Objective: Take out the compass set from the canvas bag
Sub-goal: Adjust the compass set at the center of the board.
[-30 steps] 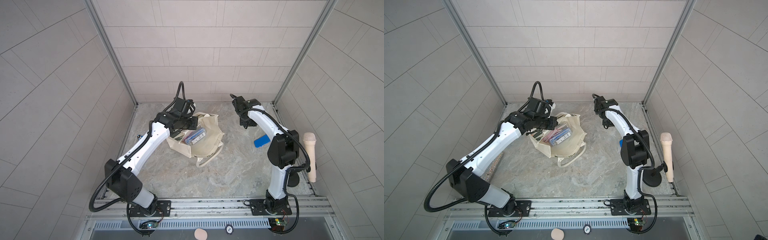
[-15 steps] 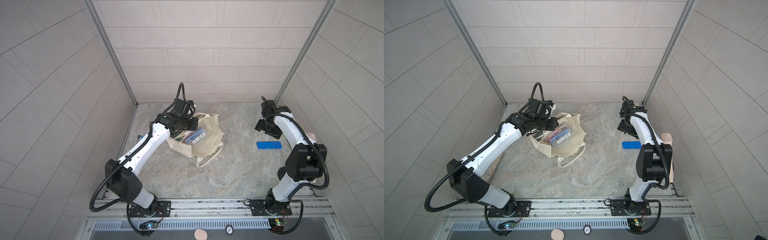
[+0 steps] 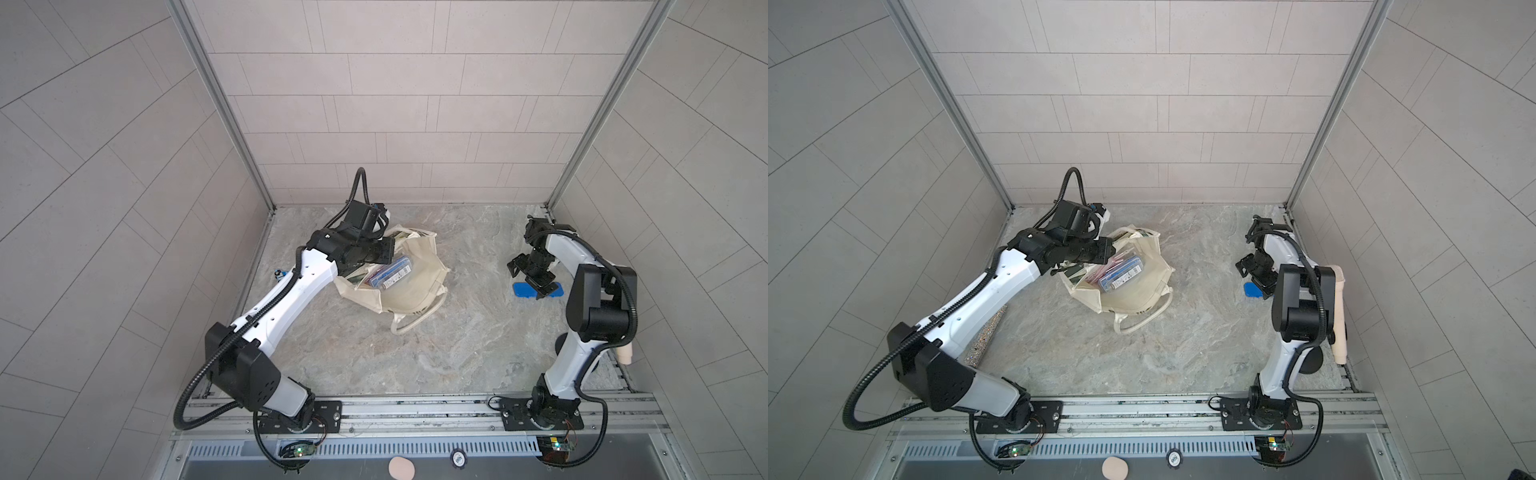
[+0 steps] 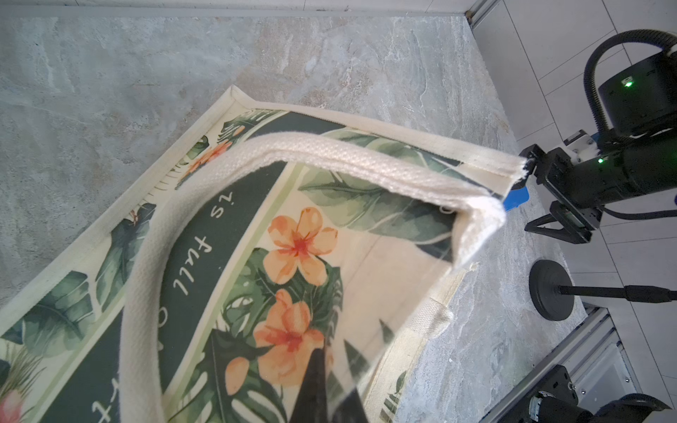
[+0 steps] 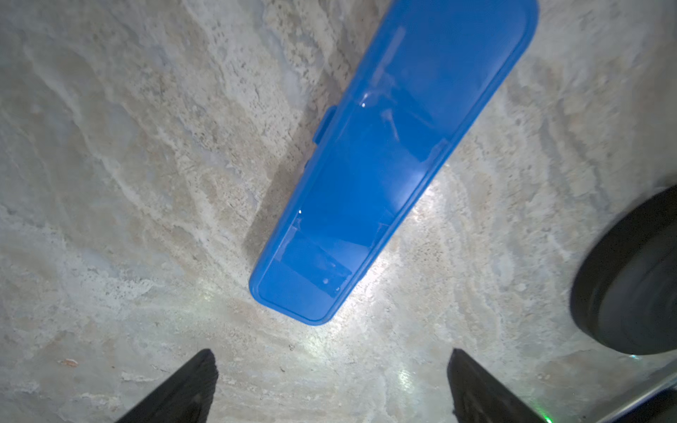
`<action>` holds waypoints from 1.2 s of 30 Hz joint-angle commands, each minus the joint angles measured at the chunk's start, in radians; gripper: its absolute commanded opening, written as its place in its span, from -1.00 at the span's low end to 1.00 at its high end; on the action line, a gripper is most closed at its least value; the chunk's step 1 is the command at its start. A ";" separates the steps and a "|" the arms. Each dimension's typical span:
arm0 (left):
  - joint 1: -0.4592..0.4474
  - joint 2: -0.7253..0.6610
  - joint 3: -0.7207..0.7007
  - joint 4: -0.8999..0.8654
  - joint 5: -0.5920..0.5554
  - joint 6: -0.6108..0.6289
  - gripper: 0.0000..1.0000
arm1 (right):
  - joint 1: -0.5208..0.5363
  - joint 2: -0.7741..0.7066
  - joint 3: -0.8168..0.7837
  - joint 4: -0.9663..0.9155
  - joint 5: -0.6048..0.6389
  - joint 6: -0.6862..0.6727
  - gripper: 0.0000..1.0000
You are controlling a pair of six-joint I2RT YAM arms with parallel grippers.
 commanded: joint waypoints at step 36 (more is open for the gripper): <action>0.006 -0.010 0.029 -0.050 0.002 0.010 -1.00 | 0.006 0.066 -0.103 0.188 0.038 -0.024 0.70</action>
